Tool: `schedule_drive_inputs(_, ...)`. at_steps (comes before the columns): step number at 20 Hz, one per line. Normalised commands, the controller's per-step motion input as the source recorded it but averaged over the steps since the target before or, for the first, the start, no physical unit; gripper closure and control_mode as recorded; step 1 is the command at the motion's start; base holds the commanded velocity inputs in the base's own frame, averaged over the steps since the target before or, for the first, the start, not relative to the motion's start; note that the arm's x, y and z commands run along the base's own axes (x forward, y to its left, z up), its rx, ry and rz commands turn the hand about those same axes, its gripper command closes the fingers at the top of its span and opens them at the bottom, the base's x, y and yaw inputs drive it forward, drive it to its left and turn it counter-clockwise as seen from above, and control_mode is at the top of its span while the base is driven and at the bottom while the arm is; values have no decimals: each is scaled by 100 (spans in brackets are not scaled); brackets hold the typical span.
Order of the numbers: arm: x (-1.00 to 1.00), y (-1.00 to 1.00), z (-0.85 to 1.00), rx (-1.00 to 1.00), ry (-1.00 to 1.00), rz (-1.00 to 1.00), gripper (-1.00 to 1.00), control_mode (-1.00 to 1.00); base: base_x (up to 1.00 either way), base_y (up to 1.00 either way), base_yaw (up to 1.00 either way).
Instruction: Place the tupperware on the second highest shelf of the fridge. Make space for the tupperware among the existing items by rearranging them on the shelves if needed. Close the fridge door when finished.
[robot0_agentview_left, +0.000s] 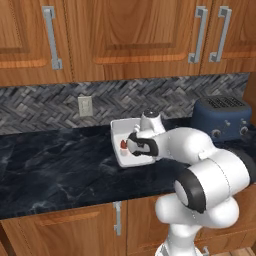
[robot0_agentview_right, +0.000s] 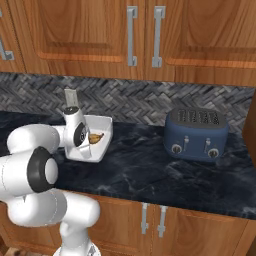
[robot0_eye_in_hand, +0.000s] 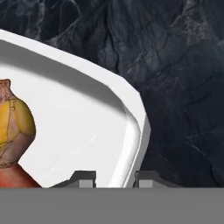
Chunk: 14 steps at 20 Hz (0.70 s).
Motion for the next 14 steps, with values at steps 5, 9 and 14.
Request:
schedule_drive_inputs(5, -65, -32, 59, 10, -29, 0, 100, -100, 0, 0, 0)
schedule_drive_inputs(9, -72, -49, 92, 13, -17, 1, 100, -100, 0, 0, 0)
schedule_drive_inputs(14, -84, -81, 95, 16, -6, 0, 100, -100, 0, 0, 0)
